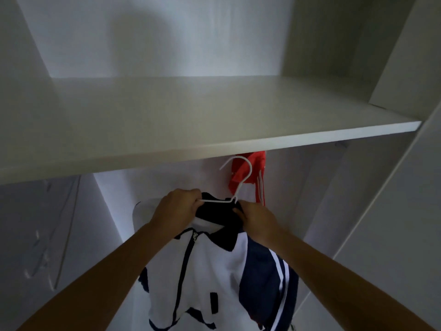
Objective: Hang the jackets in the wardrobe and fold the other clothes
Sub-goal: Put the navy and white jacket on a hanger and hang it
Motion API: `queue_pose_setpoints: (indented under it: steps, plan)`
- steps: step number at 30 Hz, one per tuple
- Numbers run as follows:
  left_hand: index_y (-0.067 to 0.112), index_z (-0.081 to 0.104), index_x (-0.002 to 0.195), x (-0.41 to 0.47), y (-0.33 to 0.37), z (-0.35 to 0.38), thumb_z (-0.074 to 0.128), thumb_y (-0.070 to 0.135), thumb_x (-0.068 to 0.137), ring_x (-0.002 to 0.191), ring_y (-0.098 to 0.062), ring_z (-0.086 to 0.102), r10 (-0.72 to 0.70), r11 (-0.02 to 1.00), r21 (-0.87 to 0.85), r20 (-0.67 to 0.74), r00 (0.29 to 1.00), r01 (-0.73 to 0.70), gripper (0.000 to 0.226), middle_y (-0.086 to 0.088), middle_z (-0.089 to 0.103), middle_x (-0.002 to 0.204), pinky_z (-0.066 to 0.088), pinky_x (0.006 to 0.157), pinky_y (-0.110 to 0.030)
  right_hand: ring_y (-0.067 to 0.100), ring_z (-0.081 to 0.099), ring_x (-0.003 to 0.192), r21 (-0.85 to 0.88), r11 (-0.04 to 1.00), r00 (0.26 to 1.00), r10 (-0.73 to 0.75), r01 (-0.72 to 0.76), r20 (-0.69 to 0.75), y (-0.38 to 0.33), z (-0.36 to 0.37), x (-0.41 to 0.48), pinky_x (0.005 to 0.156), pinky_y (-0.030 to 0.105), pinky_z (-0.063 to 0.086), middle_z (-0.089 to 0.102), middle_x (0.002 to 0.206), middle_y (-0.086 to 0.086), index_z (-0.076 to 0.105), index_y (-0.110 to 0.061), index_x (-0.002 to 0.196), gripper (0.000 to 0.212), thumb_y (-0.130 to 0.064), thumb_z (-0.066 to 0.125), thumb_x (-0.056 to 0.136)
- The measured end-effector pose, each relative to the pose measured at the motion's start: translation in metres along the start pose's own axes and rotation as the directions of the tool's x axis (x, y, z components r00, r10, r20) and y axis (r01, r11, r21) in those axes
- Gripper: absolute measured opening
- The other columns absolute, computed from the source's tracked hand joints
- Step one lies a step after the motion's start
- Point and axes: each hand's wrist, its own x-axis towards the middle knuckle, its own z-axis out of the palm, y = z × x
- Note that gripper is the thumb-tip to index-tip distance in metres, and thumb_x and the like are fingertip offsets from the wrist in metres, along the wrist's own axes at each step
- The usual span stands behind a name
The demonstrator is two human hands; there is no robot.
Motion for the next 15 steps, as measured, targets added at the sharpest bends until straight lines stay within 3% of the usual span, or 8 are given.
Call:
queue_pose_setpoints:
  steps: [2, 6, 8, 9, 10, 12, 14, 15]
  plan:
    - [0.002, 0.064, 0.089, 0.003, 0.002, 0.012, 0.048, 0.019, 0.099, 0.069, -0.021, 0.058, 0.023, 0.999, 0.029, 0.004, 1.000, -0.023, 0.025, -0.013, 0.066, 0.078, 0.043, 0.061, -0.034, 0.025, 0.066, 0.092, 0.027, 1.000, 0.997, 0.008, -0.010, 0.073, 0.010, 0.004, 0.007, 0.077, 0.027, 0.048, 0.068, 0.099, 0.012, 0.058, -0.005, 0.107, 0.032, -0.029, 0.038, 0.103]
    - [0.001, 0.065, 0.094, 0.009, -0.005, 0.028, 0.050, 0.019, 0.098, 0.066, -0.027, 0.061, 0.057, 0.997, 0.044, -0.003, 0.998, -0.056, 0.024, -0.014, 0.066, 0.073, 0.048, 0.060, -0.035, 0.004, 0.053, 0.112, 0.397, 0.887, 0.931, 0.089, -0.236, 0.354, 0.041, -0.009, 0.014, 0.100, 0.025, 0.041, 0.057, 0.122, -0.012, 0.052, -0.028, 0.124, 0.035, -0.047, 0.035, 0.100]
    - [0.000, 0.066, 0.095, 0.016, -0.012, 0.030, 0.054, 0.017, 0.096, 0.065, -0.029, 0.062, 0.061, 0.998, 0.027, -0.019, 0.998, -0.060, 0.021, -0.014, 0.066, 0.071, 0.049, 0.059, -0.035, 0.011, 0.047, 0.122, 0.438, 0.832, 0.927, 0.216, -0.340, 0.308, 0.067, -0.023, 0.011, 0.107, 0.031, 0.036, 0.050, 0.132, -0.007, 0.047, -0.025, 0.133, 0.043, -0.047, 0.029, 0.101]
    - [0.000, 0.066, 0.094, 0.019, -0.014, 0.032, 0.056, 0.017, 0.095, 0.062, -0.029, 0.062, 0.063, 0.998, 0.028, -0.036, 0.997, -0.062, 0.019, -0.014, 0.066, 0.069, 0.048, 0.057, -0.033, 0.014, 0.047, 0.122, 0.432, 0.821, 0.923, 0.282, -0.374, 0.263, 0.078, -0.029, 0.008, 0.104, 0.031, 0.036, 0.050, 0.132, -0.003, 0.046, -0.023, 0.136, 0.045, -0.048, 0.030, 0.101]
    - [0.000, 0.066, 0.091, 0.023, -0.015, 0.034, 0.057, 0.017, 0.095, 0.059, -0.028, 0.061, 0.068, 0.997, 0.039, -0.050, 0.996, -0.066, 0.018, -0.013, 0.065, 0.066, 0.045, 0.055, -0.030, 0.012, 0.052, 0.113, 0.433, 0.820, 0.926, 0.304, -0.374, 0.224, 0.087, -0.032, 0.005, 0.096, 0.028, 0.040, 0.054, 0.125, -0.004, 0.048, -0.026, 0.134, 0.043, -0.049, 0.033, 0.100]
    - [0.000, 0.064, 0.086, 0.033, -0.011, 0.041, 0.059, 0.017, 0.094, 0.054, -0.025, 0.058, 0.075, 0.996, 0.054, -0.061, 0.995, -0.072, 0.019, -0.011, 0.063, 0.062, 0.041, 0.051, -0.027, -0.002, 0.057, 0.087, 0.451, 0.845, 0.953, 0.207, -0.288, 0.220, 0.087, -0.031, 0.004, 0.076, 0.016, 0.044, 0.059, 0.103, -0.014, 0.051, -0.038, 0.119, 0.030, -0.053, 0.044, 0.094]
    - [0.000, 0.063, 0.084, 0.045, -0.007, 0.049, 0.058, 0.018, 0.094, 0.054, -0.024, 0.058, 0.091, 0.995, 0.050, -0.072, 0.993, -0.088, 0.022, -0.011, 0.063, 0.062, 0.043, 0.051, -0.030, -0.006, 0.060, 0.083, 0.332, 0.937, 0.980, 0.041, -0.105, 0.194, 0.080, -0.020, 0.010, 0.070, 0.009, 0.045, 0.062, 0.098, -0.021, 0.051, -0.038, 0.116, 0.030, -0.052, 0.053, 0.090]
    - [0.001, 0.063, 0.085, 0.052, -0.006, 0.052, 0.056, 0.020, 0.095, 0.056, -0.024, 0.058, 0.088, 0.995, 0.044, -0.074, 0.993, -0.085, 0.023, -0.012, 0.064, 0.064, 0.045, 0.052, -0.032, -0.003, 0.062, 0.085, 0.228, 0.974, 0.988, -0.027, -0.009, 0.152, 0.080, -0.012, 0.015, 0.071, 0.012, 0.048, 0.065, 0.098, -0.018, 0.052, -0.030, 0.118, 0.030, -0.046, 0.053, 0.093]
